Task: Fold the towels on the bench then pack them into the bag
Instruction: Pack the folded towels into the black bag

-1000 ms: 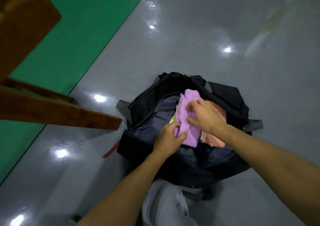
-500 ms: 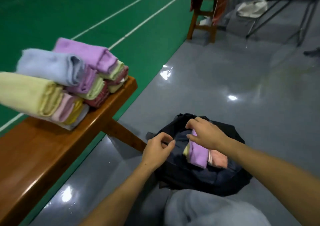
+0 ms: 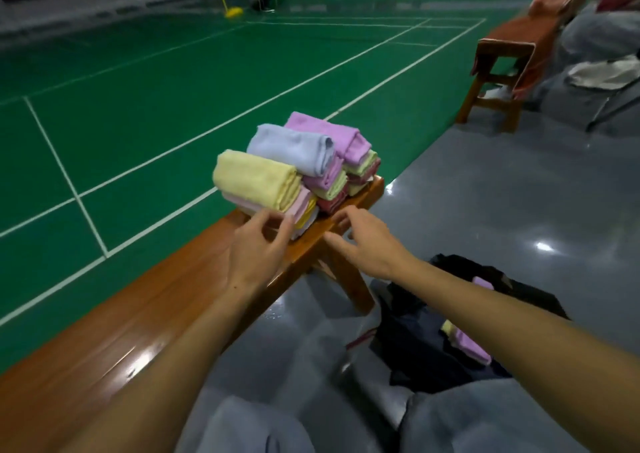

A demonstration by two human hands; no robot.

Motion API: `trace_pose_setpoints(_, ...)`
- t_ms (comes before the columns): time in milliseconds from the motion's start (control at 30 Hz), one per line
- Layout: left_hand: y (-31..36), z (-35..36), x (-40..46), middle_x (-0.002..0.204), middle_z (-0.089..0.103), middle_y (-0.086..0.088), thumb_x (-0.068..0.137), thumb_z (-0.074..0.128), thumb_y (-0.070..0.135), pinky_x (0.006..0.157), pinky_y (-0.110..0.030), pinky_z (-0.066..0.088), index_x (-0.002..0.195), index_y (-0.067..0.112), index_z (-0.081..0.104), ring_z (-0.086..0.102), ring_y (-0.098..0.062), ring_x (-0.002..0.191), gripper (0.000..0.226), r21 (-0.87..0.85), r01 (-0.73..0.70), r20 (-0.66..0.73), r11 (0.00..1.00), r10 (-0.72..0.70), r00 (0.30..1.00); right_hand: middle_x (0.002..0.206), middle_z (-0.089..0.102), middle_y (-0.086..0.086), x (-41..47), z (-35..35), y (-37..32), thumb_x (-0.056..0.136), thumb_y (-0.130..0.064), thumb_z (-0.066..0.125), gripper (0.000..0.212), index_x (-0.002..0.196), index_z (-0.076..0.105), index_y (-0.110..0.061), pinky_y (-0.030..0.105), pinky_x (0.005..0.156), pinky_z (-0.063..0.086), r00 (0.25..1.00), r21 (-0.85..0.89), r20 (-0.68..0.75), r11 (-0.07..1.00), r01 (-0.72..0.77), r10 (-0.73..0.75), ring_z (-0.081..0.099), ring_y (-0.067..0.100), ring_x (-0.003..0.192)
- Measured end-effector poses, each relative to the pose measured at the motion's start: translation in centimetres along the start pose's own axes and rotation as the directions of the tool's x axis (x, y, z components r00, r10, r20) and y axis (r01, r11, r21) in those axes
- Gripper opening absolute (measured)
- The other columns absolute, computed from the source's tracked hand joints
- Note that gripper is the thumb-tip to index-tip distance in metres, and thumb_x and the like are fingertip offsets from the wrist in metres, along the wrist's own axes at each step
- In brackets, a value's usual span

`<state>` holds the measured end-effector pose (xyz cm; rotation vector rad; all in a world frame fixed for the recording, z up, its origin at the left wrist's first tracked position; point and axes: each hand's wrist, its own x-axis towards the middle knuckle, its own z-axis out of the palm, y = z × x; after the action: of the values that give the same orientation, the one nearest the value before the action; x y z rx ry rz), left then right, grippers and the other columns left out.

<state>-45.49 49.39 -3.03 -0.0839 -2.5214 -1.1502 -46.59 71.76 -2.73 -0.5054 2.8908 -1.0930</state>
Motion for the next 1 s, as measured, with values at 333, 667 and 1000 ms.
trace_pose_setpoints(333,-9.2,-5.2,8.7,0.129,0.055,-0.007,0.09,0.069,0.055,0.088,-0.035,0.054,0.13,0.015,0.051,0.06,-0.021,0.106,0.06,0.017,0.127,-0.173,0.992,-0.122,0.977,0.138,0.032,0.0,5.7,8.8,-6.6,0.093,-0.063,0.065,0.079,0.149,0.025,-0.025,0.025,0.084,0.039,0.901,0.61,-0.216,0.772,-0.177,0.377,0.041,0.012,0.108)
trace_pose_setpoints(667,-11.4,-2.3,12.3,0.124,0.063,0.001,0.095,0.061,0.056,0.083,-0.032,0.058,0.136,0.019,0.046,0.067,-0.018,0.112,0.057,-0.351,0.274,0.014,0.895,-0.287,0.958,0.149,0.03,0.009,9.4,10.4,-7.1,0.09,-0.07,0.063,0.094,0.157,0.016,-0.026,0.036,0.086,0.043,0.831,0.675,-0.133,0.663,-0.324,0.541,0.043,0.021,0.105)
trace_pose_setpoints(1000,-12.1,-1.9,12.0,0.123,0.069,-0.002,0.099,0.052,0.059,0.087,-0.034,0.055,0.132,0.02,0.056,0.068,-0.017,0.109,0.051,-0.434,0.279,-0.014,0.856,-0.316,0.949,0.134,0.034,0.009,9.6,9.9,-7.0,0.085,-0.069,0.068,0.084,0.142,0.026,-0.024,0.038,0.077,0.049,0.806,0.615,-0.091,0.67,-0.417,0.585,0.054,0.028,0.096)
